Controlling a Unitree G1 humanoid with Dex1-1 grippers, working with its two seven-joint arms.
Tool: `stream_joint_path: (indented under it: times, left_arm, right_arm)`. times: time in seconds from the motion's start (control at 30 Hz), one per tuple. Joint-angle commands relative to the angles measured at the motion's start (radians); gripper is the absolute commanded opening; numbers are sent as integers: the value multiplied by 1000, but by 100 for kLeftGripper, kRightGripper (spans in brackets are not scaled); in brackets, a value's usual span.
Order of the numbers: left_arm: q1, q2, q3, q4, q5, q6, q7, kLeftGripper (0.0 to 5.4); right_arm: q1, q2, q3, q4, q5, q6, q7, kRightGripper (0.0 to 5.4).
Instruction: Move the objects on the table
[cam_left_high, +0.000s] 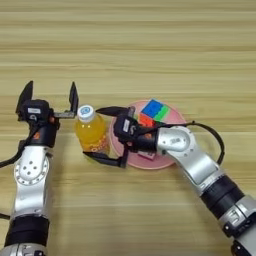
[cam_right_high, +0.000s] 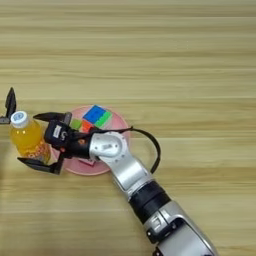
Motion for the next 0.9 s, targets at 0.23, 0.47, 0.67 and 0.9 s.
stream_joint_path:
  times: [0.23,0.47,0.67,0.9]
  left_arm:
    - [-4,2,-1,-2,5,-4,-2,540]
    - [-3,0,-3,-4,8,-3,1,540]
    - [-3,1,-2,-3,7,-1,0,540]
    - [-7,2,-3,2,9,-2,1,540]
  right_arm:
    - [-53,53,-3,109,-42,-36,-48,436]
    - [-64,64,-14,143,-50,-55,-62,363]
    - [-67,63,-27,144,-49,-67,-72,337]
    - [-50,56,-51,53,-22,-51,-68,336]
